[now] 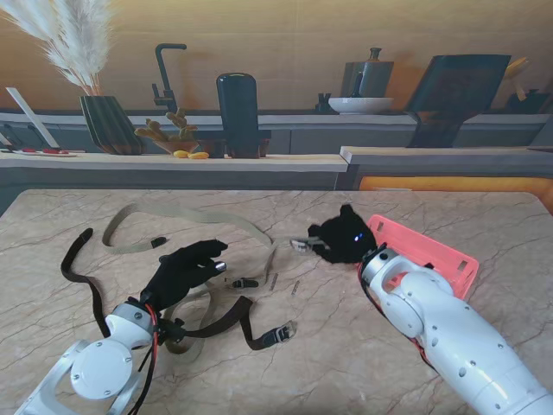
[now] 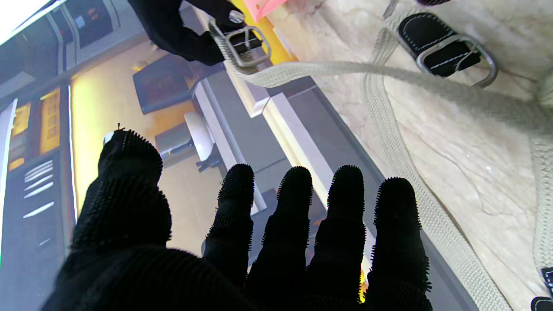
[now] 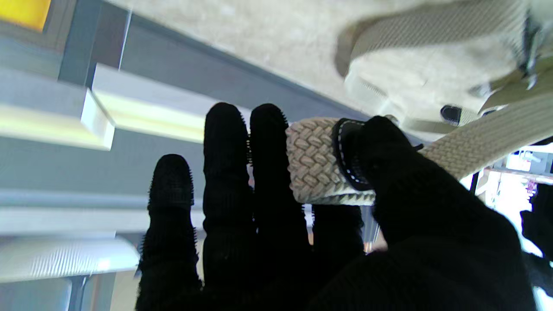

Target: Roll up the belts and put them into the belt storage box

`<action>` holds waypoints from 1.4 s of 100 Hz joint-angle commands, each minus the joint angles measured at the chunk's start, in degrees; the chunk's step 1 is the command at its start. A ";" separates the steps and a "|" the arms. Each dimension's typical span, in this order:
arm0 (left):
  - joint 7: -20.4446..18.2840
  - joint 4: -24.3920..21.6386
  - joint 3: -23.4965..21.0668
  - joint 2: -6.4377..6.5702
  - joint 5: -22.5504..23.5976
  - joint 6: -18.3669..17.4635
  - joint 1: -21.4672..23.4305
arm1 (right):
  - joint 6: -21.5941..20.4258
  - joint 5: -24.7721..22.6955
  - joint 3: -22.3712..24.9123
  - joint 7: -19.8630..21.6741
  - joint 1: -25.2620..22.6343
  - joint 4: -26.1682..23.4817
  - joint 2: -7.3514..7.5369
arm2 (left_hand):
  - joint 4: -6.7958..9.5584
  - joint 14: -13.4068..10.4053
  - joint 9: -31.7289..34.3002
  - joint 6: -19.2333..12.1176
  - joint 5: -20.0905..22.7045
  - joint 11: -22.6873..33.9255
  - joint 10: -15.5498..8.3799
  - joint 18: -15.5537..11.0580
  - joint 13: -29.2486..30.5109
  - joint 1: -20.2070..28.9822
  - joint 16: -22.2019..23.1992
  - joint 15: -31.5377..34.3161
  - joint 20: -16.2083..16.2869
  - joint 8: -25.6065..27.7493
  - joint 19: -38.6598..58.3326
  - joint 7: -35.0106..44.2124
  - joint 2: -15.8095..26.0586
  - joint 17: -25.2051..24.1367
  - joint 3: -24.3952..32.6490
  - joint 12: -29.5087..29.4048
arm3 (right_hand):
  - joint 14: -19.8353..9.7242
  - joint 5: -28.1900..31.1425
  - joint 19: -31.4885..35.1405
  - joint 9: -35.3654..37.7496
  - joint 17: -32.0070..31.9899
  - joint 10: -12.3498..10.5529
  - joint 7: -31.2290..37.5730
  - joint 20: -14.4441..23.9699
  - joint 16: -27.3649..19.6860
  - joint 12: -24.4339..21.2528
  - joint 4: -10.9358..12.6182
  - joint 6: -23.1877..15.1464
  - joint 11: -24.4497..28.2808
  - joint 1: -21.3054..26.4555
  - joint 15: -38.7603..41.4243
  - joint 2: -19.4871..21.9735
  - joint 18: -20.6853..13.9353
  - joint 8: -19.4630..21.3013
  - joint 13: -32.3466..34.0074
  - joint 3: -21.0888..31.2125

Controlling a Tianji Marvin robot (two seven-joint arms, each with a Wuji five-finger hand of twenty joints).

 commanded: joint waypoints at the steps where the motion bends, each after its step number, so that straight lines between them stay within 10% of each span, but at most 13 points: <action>1: 0.67 0.11 0.60 -0.96 0.28 -0.04 -0.24 | 0.12 -0.25 1.05 -1.24 0.30 -2.42 0.09 | 1.46 -1.87 -1.84 -1.88 0.96 0.55 -1.35 -1.90 -1.74 0.43 -0.02 0.29 0.69 0.66 1.16 1.34 2.06 -0.77 -1.40 0.54 | -1.77 3.14 1.78 0.66 -1.38 -0.76 7.31 -1.27 0.84 0.58 -0.35 -8.18 1.58 3.63 0.61 3.36 0.36 1.60 -1.14 2.61; 47: 9.44 0.57 5.62 -2.64 5.61 0.10 -4.02 | -0.33 -1.99 6.67 -9.12 -4.10 -9.84 -0.70 | 1.71 -4.62 -14.62 -0.31 -6.97 -1.68 -0.81 -7.70 -13.75 -0.63 -5.89 -5.82 -5.73 -2.51 -8.54 -1.26 0.78 -7.63 -1.11 -2.89 | -2.95 2.14 1.69 0.39 -1.24 -1.90 7.17 -2.00 0.35 0.48 0.09 -8.74 1.74 3.23 0.00 4.24 -0.08 2.04 -1.03 1.50; 100: 10.69 2.01 12.60 -3.53 4.96 3.06 -8.81 | 0.04 0.54 5.83 -13.14 -4.54 -11.39 -1.83 | 2.04 -4.08 -27.87 6.35 -18.32 -1.68 2.98 -10.97 -22.24 -8.13 -10.96 -8.94 -12.26 -15.54 -22.80 -9.50 -4.34 -12.42 0.76 -10.14 | -3.14 2.30 1.64 0.67 -1.26 -1.94 7.19 -2.41 0.34 0.27 0.46 -8.28 1.72 3.05 0.01 4.07 -0.12 1.49 -0.83 1.65; 140: 14.90 9.25 16.86 -5.47 4.57 6.54 -14.49 | 0.14 3.85 2.04 -14.93 -3.63 -10.05 -2.84 | 1.63 -5.97 -31.47 3.92 -21.76 -0.10 0.55 -14.53 -25.05 -9.93 -11.35 -8.78 -13.44 -16.85 -27.35 -6.88 -4.09 -13.64 5.19 -10.24 | -3.25 2.28 1.59 0.78 -1.16 -2.12 7.35 -2.62 0.33 0.21 0.47 -8.50 1.74 2.81 -0.04 4.02 -0.25 1.41 -0.70 1.88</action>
